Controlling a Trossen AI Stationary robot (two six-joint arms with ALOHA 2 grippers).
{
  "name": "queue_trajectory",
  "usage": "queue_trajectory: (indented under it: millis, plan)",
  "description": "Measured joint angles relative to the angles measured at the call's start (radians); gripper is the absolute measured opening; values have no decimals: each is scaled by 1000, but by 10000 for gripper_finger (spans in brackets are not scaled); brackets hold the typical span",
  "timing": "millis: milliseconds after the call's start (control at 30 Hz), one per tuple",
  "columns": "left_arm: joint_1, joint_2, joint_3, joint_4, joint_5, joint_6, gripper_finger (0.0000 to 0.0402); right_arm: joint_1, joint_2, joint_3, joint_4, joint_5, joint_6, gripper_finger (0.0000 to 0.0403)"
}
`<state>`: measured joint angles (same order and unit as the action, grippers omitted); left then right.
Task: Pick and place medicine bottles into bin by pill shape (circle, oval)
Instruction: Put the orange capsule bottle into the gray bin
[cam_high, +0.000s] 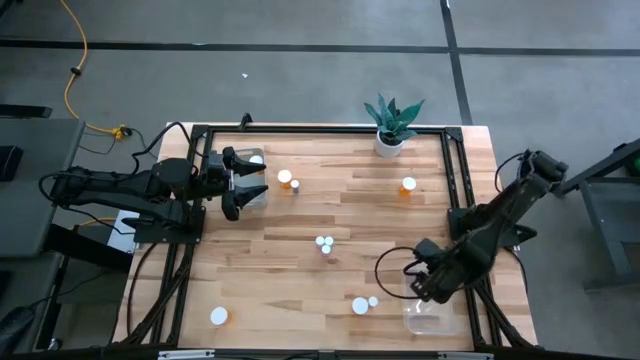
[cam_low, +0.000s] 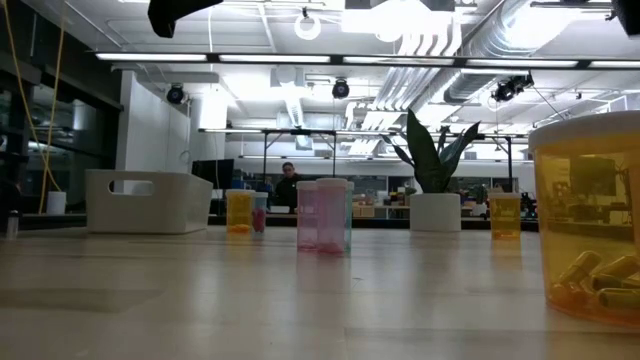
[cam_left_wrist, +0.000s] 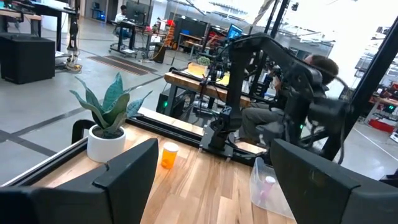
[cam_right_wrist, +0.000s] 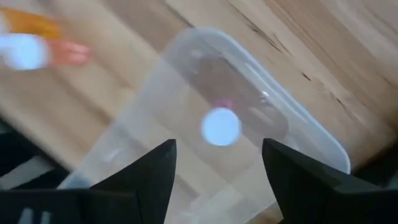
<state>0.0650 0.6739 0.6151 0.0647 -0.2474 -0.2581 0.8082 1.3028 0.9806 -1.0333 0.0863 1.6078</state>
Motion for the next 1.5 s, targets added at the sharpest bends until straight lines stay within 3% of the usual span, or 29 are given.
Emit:
queue_trajectory:
  millis: [233,333,467,633,767,900,1100,1500]
  plan:
    - [0,0,0,0,0,-8,298,-78,-190,0,154,303,-165,232]
    - [0,0,0,1,0,-41,298,-186,-220,0,244,382,-353,232]
    - [0,0,0,1,1,-66,298,-351,-205,0,384,408,-673,232]
    - [0,0,0,1,1,-71,298,-544,-169,-94,679,283,-976,232]
    - [0,0,0,-5,1,-51,298,-660,-149,-252,1054,127,-1069,232]
    - [0,0,0,-24,1,-44,298,-719,-145,-327,1301,70,-1115,232]
    - [0,4,0,-19,0,47,298,-728,-146,-328,1353,62,-1320,232]
    - [0,29,0,-13,-12,19,298,-727,-145,-328,1353,61,-1343,232]
